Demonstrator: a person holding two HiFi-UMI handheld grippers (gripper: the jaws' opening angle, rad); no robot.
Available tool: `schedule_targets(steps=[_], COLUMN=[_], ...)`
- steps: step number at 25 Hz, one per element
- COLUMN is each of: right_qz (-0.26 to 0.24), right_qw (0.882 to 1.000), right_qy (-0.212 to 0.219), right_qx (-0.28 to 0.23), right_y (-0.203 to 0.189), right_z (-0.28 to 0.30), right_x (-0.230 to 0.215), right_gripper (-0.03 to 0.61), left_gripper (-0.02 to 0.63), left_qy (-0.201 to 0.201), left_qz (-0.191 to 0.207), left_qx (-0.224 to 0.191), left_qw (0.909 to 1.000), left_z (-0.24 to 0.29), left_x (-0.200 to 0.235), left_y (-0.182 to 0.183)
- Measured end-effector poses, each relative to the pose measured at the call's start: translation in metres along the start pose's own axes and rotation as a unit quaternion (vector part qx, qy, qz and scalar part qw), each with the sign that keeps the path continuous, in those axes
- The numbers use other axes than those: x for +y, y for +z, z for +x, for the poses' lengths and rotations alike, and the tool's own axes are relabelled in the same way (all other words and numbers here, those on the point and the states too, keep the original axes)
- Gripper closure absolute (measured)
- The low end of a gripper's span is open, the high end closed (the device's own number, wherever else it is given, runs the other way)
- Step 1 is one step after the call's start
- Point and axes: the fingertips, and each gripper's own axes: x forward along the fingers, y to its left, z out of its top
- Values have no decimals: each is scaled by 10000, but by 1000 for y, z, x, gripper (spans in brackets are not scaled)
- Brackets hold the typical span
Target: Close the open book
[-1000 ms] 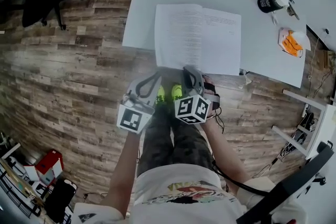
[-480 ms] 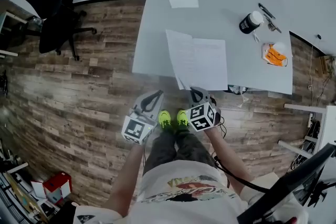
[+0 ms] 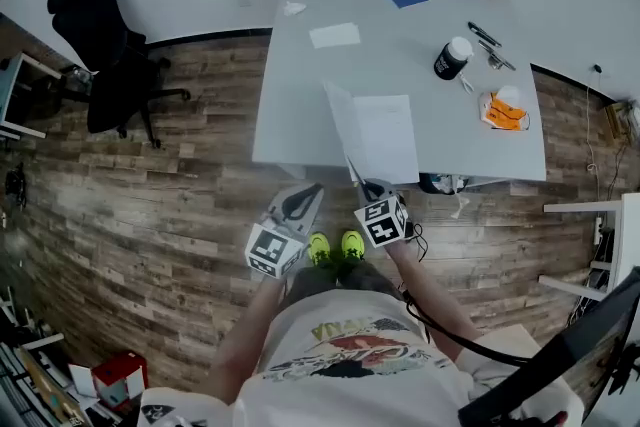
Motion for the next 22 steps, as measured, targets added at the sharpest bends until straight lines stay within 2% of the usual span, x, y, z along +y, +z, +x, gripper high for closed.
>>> schedule_targets(steps=[11,13,17,22], right_qz=[499,756,1767,1947], right_qw=[9987,9971,9840,9803], right_qy=[-24,22,207,315], right_qx=[-44,-57,-53,59], right_y=[-20,-27,-41,-52], right_z=[-10,-10,-6,-2], right_x=[-29,-33,-44,-54], right_gripper=[557,557,557,557], left_gripper=[600,600,600,600], left_qy=[146,250,413,314], left_qz=[-49,-91,-272,-264], left_qx=[28,17,16,115], left_qw=[9999,9996,9988,9991], left_z=[34,42,58,72], left_x=[-5,-4,1,-5], left_y=[2,-2,-11,-19])
